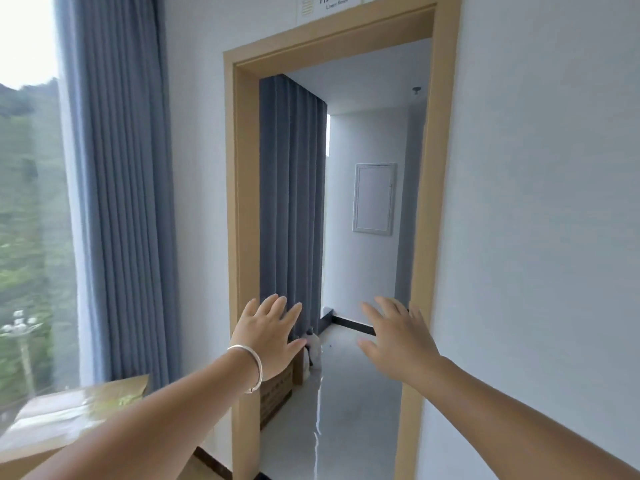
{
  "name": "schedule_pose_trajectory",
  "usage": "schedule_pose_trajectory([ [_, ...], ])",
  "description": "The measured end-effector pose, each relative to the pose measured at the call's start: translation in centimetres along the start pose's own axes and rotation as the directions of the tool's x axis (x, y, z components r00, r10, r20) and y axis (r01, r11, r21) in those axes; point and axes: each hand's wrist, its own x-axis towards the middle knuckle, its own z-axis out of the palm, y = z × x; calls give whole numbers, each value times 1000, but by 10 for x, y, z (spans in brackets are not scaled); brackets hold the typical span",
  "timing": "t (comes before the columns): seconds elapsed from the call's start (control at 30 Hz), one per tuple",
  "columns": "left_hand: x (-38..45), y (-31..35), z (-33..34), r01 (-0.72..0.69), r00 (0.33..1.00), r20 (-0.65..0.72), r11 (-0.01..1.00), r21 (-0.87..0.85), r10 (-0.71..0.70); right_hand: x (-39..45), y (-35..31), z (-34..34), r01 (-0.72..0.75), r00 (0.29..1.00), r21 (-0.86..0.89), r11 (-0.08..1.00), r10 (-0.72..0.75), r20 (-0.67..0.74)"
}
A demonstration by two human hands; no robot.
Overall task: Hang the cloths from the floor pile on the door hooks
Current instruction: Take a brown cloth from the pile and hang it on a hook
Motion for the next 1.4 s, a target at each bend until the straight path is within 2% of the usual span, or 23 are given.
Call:
schedule_pose_trajectory([
  [0.17, 10, -62, 30, 186, 978, 80, 978, 93, -194, 100, -30, 47, 183, 983, 126, 975, -180, -35],
  [0.33, -6, -123, 42, 377, 907, 116, 904, 200, -404, 170, -90, 87, 381, 923, 249, 890, -381, -51],
  [0.63, -91, -222, 61, 623, 693, 155, 693, 364, -704, 213, -256, 131, 641, 742, 389, 662, -665, -90],
  [0.77, -123, -272, 81, 683, 610, 163, 619, 389, -776, 230, -336, 147, 700, 671, 426, 574, -733, -115],
  [0.87, -136, -318, 99, 707, 577, 154, 585, 397, -802, 247, -396, 160, 735, 622, 429, 526, -774, -117],
  [1.13, -173, -452, 161, 762, 492, 165, 515, 392, -855, 307, -550, 192, 775, 548, 436, 458, -830, -103],
  [1.3, -211, -511, 201, 782, 418, 199, 463, 418, -886, 322, -629, 228, 789, 509, 442, 427, -857, -81],
  [1.4, -235, -534, 230, 791, 374, 235, 440, 425, -897, 322, -669, 257, 803, 456, 448, 393, -889, -36],
])
